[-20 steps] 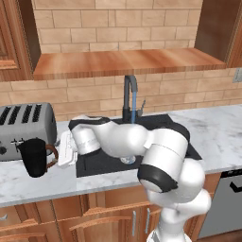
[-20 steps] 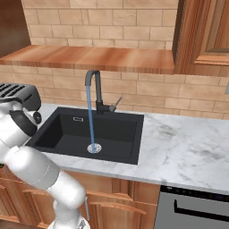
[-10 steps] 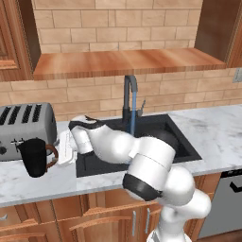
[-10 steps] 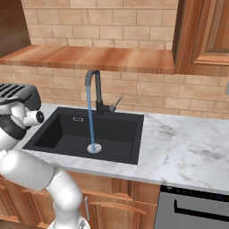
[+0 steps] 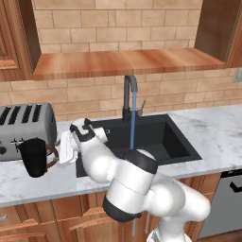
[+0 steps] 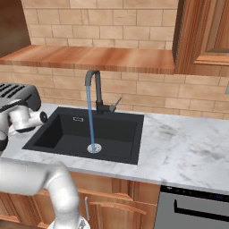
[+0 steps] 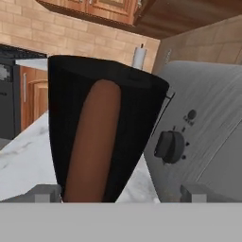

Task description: Turn on the sink faucet and place the jug under the water for a few seconds to fill it up.

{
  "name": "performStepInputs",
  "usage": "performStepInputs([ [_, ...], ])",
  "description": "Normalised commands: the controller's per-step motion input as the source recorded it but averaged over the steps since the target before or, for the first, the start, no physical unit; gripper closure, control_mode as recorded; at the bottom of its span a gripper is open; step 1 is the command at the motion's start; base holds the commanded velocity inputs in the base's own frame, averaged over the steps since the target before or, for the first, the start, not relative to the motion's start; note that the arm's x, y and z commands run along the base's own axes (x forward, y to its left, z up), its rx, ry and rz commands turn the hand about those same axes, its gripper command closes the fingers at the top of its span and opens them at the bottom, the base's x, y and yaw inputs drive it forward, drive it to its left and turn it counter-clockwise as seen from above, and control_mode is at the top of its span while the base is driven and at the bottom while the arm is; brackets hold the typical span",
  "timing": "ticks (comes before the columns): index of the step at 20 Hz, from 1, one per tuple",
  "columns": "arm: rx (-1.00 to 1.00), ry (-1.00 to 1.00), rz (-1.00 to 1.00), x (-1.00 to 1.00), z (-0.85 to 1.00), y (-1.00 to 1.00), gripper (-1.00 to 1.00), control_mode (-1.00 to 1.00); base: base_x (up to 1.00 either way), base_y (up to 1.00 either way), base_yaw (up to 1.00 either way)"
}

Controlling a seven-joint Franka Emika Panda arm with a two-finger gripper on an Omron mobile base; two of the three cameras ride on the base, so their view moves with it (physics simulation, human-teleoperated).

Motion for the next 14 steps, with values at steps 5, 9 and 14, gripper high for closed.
performStepInputs([
  [5, 0.00, 0.00, 0.03, 0.03, -0.15, 0.17, -1.00, -1.00, 0.00, 0.00, 0.00],
  [9, 0.00, 0.00, 0.05, -0.01, -0.12, 0.39, -1.00, -1.00, 0.00, 0.00, 0.00],
  [14, 0.00, 0.00, 0.05, 0.00, -0.07, 0.41, -1.00, -1.00, 0.00, 0.00, 0.00],
])
